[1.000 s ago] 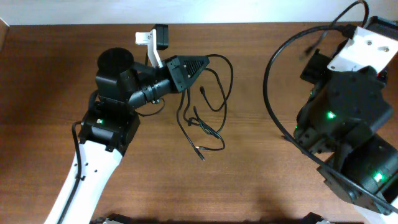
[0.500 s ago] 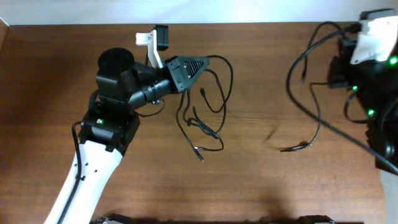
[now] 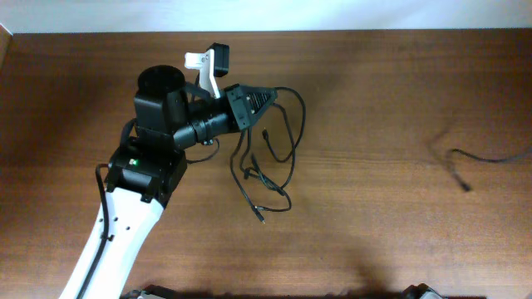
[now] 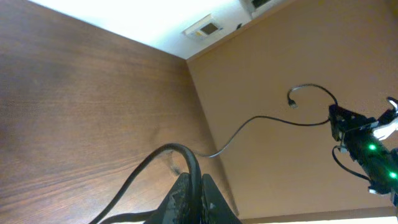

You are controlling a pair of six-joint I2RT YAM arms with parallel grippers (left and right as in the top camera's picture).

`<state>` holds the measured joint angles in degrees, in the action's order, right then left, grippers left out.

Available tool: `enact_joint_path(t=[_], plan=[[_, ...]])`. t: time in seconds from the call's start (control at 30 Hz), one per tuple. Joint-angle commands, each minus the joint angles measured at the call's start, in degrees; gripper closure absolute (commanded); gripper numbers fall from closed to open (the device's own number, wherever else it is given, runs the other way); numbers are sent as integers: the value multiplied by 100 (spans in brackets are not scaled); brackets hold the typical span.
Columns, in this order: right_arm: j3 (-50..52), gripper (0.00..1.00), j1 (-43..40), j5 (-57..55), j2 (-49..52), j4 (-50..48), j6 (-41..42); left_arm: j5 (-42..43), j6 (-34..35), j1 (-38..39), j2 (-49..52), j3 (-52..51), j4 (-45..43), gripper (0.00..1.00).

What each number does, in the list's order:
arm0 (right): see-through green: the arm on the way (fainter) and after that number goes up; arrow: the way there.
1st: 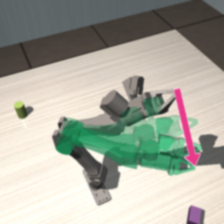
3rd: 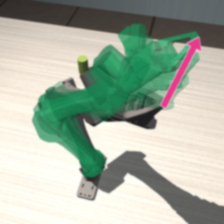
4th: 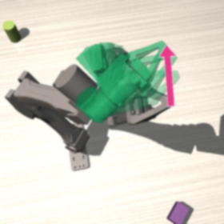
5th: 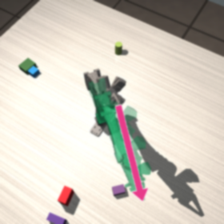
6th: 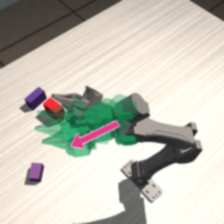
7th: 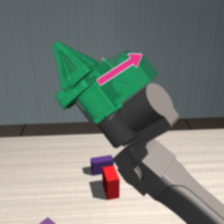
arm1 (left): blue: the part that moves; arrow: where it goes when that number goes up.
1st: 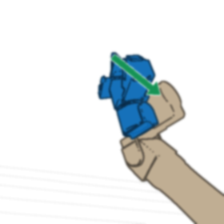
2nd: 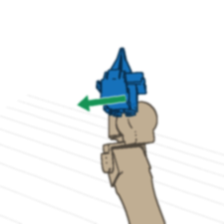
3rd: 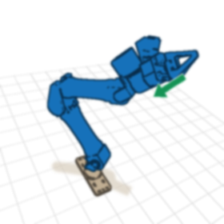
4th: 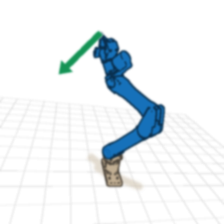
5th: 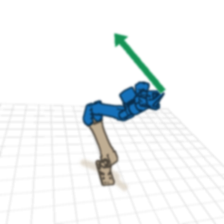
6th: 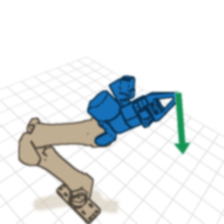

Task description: Untangle cables

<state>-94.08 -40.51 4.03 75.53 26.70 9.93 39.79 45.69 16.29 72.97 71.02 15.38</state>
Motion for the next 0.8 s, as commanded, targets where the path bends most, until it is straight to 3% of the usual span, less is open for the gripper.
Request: enact_joint_path(t=[0.0, 0.2, 0.3, 0.33, 0.37, 0.5, 0.57, 0.7, 0.77], plan=[[-22, 96, -734, -13, 468, -144, 323, -17, -208, -33, -66, 39, -33, 92], [-22, 96, -1729, -24, 1401, -769, 330, 155, -205, -33, -66, 39, -26, 92], [-22, 96, -2070, -601, 1600, -592, 1054, 160, -205, -33, -66, 39, -26, 92], [-22, 53, -2159, -599, 1637, -522, 1054, 162, -205, -33, -66, 39, -24, 92], [-22, 1, -2192, -595, 1637, -433, 1051, 201, -205, -33, -66, 39, -26, 92], [-24, 1, -2168, 734, 1589, -396, 1095, 365, -205, -33, -66, 39, -28, 91], [-22, 1, -2168, 997, 1582, -109, 1827, 483, -205, -33, -66, 39, -31, 91], [-22, 1, -2015, 1032, 1593, 1471, 2284, 745, -162, -33, -68, 39, -391, 91], [-22, 1, -1904, 734, 1593, 2494, 2907, 807, -162, -33, -68, 39, -455, 89]])
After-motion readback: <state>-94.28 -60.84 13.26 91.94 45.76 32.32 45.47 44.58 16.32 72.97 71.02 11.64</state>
